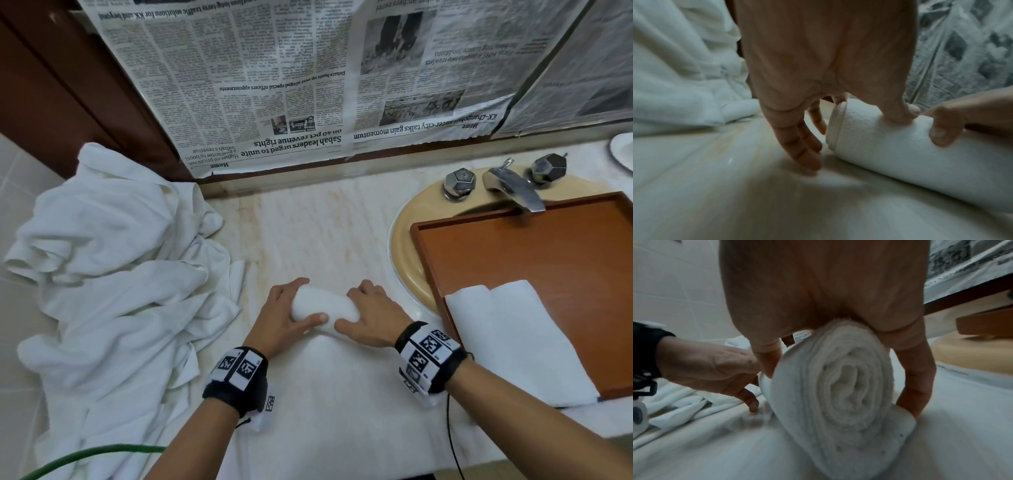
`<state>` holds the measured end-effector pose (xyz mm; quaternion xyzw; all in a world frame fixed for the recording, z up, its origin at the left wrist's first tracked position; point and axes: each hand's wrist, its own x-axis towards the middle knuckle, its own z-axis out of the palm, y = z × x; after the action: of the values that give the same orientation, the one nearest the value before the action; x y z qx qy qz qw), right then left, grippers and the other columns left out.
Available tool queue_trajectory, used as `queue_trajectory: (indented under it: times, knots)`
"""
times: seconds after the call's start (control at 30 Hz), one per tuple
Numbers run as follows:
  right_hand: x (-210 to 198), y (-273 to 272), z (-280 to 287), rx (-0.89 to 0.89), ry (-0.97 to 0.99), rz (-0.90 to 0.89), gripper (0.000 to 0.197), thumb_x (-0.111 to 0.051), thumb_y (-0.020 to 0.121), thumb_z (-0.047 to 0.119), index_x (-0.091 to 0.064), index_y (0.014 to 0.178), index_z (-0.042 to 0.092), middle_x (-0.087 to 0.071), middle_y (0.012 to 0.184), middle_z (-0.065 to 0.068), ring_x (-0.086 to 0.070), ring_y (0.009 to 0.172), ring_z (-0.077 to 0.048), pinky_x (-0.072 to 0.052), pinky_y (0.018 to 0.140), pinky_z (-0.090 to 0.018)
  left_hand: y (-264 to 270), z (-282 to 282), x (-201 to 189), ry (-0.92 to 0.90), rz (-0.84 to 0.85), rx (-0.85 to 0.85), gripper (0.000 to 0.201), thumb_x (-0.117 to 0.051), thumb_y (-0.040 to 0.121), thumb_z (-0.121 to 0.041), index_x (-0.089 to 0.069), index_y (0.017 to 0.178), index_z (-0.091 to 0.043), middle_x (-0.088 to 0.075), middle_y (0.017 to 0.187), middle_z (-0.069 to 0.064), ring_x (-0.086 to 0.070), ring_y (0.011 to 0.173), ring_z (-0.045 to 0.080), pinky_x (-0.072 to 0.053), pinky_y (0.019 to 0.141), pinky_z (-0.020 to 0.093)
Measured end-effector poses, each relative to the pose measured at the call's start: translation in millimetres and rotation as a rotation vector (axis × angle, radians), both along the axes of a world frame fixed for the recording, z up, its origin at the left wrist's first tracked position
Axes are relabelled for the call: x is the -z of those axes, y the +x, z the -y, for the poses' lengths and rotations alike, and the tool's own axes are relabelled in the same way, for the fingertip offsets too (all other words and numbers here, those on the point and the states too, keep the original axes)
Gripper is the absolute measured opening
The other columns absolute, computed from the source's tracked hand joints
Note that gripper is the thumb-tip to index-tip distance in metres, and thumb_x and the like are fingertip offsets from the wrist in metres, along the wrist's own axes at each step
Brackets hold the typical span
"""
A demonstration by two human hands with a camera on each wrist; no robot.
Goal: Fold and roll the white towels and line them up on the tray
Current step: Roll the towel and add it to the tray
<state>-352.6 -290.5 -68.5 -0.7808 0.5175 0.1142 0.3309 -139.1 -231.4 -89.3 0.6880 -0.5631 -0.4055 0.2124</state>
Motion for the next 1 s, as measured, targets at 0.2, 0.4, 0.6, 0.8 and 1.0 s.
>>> queue_trajectory:
  times: [0.2,0.4,0.6,0.8,1.0]
  knots:
    - [-5.5,-10.6,-22.3,0.100,0.116,0.049,0.057,-0.056,0.081,0.060,-0.051,0.121,0.020,-0.044,0.106,-0.001,-0.050,0.097,-0.023,-0.047,0.086,-0.038,-9.3,-17.6,-3.2,0.023,-0.074,0.080,0.092,-0.081,0.072,-0.057,-0.031,0.147,-0.042,-0.034,0.138,-0.010,-0.045,0.122,0.009,-0.040,0.094,0.017]
    - [-17.9,-17.5,-49.1,0.156,0.248,0.113,0.047,-0.059,0.082,0.054,-0.059,0.114,0.019,-0.054,0.097,0.002,-0.058,0.092,-0.020,-0.052,0.083,-0.035,-37.2,-39.3,-11.9,0.126,-0.420,-0.136,0.069,-0.086,0.072,-0.044,-0.047,0.128,-0.049,-0.041,0.126,-0.001,-0.059,0.106,0.020,-0.062,0.066,0.035]
    - [-32.4,-38.9,-83.0,0.328,0.283,0.328,0.059,-0.059,0.073,0.054,-0.051,0.128,0.035,-0.062,0.110,0.008,-0.060,0.100,-0.014,-0.052,0.088,-0.035,-50.6,-46.1,-29.9,0.078,-0.596,-0.165,0.062,-0.088,0.068,-0.036,-0.056,0.122,-0.042,-0.051,0.128,0.007,-0.063,0.109,0.029,-0.062,0.071,0.050]
    - [-58.8,-73.6,-105.2,0.441,0.207,0.384,0.064,-0.061,0.075,0.055,-0.040,0.135,0.044,-0.059,0.119,0.011,-0.056,0.107,-0.012,-0.049,0.092,-0.036,-78.6,-41.6,-70.3,0.019,-0.622,-0.007,0.059,-0.087,0.074,-0.024,-0.058,0.124,-0.034,-0.050,0.127,0.009,-0.063,0.106,0.031,-0.062,0.072,0.048]
    - [-90.9,-132.8,-115.5,0.562,-0.031,0.622,0.068,-0.067,0.083,0.053,-0.035,0.142,0.053,-0.055,0.130,0.020,-0.053,0.115,-0.002,-0.047,0.099,-0.030,-135.0,-18.2,-109.9,-0.096,-0.615,0.112,0.061,-0.086,0.076,-0.030,-0.057,0.128,-0.037,-0.047,0.132,0.000,-0.062,0.110,0.028,-0.062,0.074,0.044]
